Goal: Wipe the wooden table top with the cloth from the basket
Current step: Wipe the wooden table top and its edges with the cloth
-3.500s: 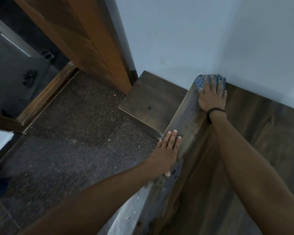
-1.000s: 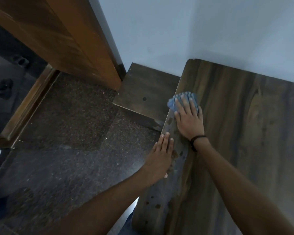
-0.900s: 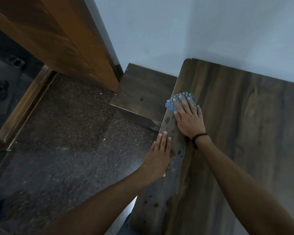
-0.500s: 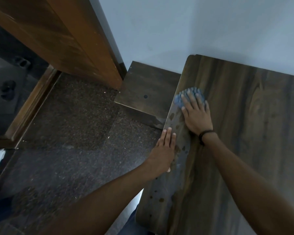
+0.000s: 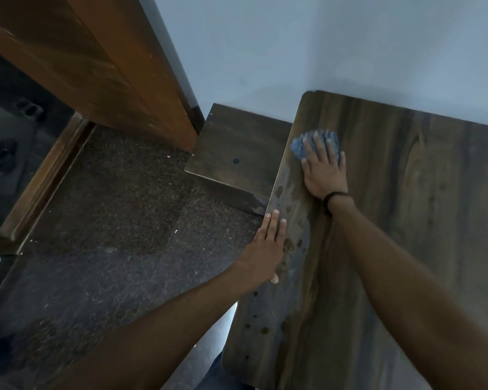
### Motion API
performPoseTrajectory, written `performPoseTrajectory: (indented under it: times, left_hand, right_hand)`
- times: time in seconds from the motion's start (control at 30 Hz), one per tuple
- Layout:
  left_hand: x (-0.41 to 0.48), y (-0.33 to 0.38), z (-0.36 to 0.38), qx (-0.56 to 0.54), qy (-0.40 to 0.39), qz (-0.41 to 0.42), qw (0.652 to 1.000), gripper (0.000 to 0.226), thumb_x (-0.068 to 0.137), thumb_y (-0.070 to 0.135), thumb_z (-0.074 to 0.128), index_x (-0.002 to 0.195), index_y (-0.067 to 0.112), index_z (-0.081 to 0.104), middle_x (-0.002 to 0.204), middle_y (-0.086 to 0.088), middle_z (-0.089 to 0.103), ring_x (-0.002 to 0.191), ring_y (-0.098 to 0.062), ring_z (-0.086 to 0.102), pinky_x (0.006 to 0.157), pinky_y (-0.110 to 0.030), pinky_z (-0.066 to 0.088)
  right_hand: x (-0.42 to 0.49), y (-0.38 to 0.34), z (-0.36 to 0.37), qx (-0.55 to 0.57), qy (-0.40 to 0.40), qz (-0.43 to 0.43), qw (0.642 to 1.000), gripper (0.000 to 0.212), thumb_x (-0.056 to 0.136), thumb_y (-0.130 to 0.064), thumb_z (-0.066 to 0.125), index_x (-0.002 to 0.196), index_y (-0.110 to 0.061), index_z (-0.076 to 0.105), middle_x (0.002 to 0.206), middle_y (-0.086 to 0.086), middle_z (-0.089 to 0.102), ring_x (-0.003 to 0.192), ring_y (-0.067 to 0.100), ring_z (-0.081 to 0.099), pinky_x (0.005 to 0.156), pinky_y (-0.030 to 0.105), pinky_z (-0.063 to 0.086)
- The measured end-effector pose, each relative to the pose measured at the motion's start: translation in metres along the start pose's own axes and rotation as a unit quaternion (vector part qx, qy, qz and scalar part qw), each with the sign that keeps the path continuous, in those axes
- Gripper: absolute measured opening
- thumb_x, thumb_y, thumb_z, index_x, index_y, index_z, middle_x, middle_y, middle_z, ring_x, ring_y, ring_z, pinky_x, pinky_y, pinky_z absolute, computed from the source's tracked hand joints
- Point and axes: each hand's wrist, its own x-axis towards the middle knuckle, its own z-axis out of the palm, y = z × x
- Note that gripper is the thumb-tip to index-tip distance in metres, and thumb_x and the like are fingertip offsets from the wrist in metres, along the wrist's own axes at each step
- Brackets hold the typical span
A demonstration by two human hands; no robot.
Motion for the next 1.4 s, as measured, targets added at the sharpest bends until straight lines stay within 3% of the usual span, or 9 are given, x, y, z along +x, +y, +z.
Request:
performPoseTrajectory:
  times: [0.2,0.3,0.43,0.53,0.7,0.93,1.2,1.3,1.4]
  left_hand:
    - [0.013,0.005,0.001,-0.006,-0.034,-0.027,0.999,0.153,0.065,0.050,0.086,0.135,-0.004,-0.038,0.141,-0.029,-0.047,0.138,-0.044,-0.037,0.123,-0.050,-0.001]
    - [0.011,0.004,-0.002,0.000,-0.025,-0.022,0.999,0.150,0.068,0.050,0.084,0.138,-0.005,-0.036,0.143,-0.029,-0.045,0.139,-0.043,-0.036,0.123,-0.049,0.000]
    - [0.005,0.000,-0.002,-0.003,-0.013,-0.009,1.000,0.150,0.067,0.054,0.083,0.138,-0.005,-0.035,0.149,-0.031,-0.039,0.142,-0.045,-0.032,0.124,-0.050,0.004]
    - [0.005,0.001,-0.004,0.015,-0.023,-0.009,1.000,0.154,0.064,0.060,0.081,0.138,-0.008,-0.034,0.147,-0.035,-0.039,0.142,-0.049,-0.030,0.124,-0.052,0.005]
    - [0.002,0.001,-0.010,-0.006,-0.034,-0.008,0.999,0.147,0.070,0.050,0.083,0.139,-0.006,-0.035,0.139,-0.029,-0.046,0.143,-0.046,-0.030,0.124,-0.049,0.002]
    - [0.002,0.002,-0.014,-0.026,-0.058,-0.017,0.998,0.148,0.070,0.048,0.084,0.143,-0.005,-0.034,0.140,-0.025,-0.049,0.143,-0.043,-0.032,0.124,-0.047,0.002]
    - [-0.001,0.003,-0.019,-0.042,-0.058,-0.017,0.997,0.147,0.069,0.043,0.086,0.146,-0.004,-0.030,0.142,-0.025,-0.048,0.143,-0.042,-0.033,0.125,-0.048,0.006]
    - [0.002,0.005,-0.020,-0.021,-0.067,-0.023,0.997,0.148,0.069,0.048,0.085,0.146,-0.005,-0.030,0.149,-0.030,-0.040,0.143,-0.044,-0.031,0.124,-0.049,0.002]
    - [0.002,0.003,-0.017,-0.025,-0.066,-0.025,0.997,0.150,0.067,0.050,0.085,0.146,-0.005,-0.030,0.144,-0.028,-0.045,0.143,-0.043,-0.032,0.125,-0.048,0.002]
  right_hand:
    - [-0.083,-0.007,0.027,-0.032,0.009,-0.037,0.999,0.055,0.106,-0.042,0.019,0.160,-0.037,0.013,0.169,-0.010,0.005,0.156,0.019,-0.001,0.124,0.053,0.004]
    - [-0.063,0.004,0.018,-0.038,0.006,-0.050,0.998,0.054,0.107,-0.042,0.017,0.160,-0.040,0.008,0.169,-0.013,0.002,0.156,0.017,-0.003,0.125,0.052,0.003]
    - [-0.024,0.005,0.004,-0.008,0.006,-0.006,1.000,0.053,0.109,-0.039,0.021,0.160,-0.039,0.007,0.169,-0.012,-0.001,0.155,0.017,-0.006,0.125,0.053,-0.001]
    - [-0.044,-0.006,0.015,-0.005,0.024,-0.003,1.000,0.054,0.108,-0.037,0.023,0.161,-0.036,0.008,0.169,-0.009,-0.001,0.156,0.019,-0.006,0.124,0.054,0.000]
    - [-0.087,-0.004,0.026,-0.030,0.001,-0.053,0.998,0.053,0.108,-0.038,0.023,0.160,-0.038,0.009,0.169,-0.011,0.002,0.155,0.017,-0.005,0.125,0.051,0.001]
    - [-0.037,-0.005,0.010,0.019,0.004,0.031,0.999,0.054,0.109,-0.038,0.021,0.160,-0.037,0.005,0.169,-0.011,-0.004,0.155,0.017,-0.010,0.123,0.052,-0.007]
    - [-0.099,0.006,0.023,-0.031,0.001,-0.053,0.998,0.054,0.107,-0.040,0.020,0.160,-0.036,0.009,0.169,-0.011,0.002,0.156,0.017,-0.004,0.125,0.052,0.003]
    - [-0.069,0.011,0.013,-0.004,0.007,-0.012,1.000,0.054,0.108,-0.039,0.022,0.160,-0.038,0.008,0.169,-0.013,-0.001,0.155,0.016,-0.007,0.125,0.053,-0.001]
    - [-0.063,-0.001,0.017,0.017,0.023,0.035,0.999,0.055,0.108,-0.038,0.023,0.161,-0.037,0.007,0.169,-0.012,-0.002,0.155,0.017,-0.008,0.124,0.054,-0.002]
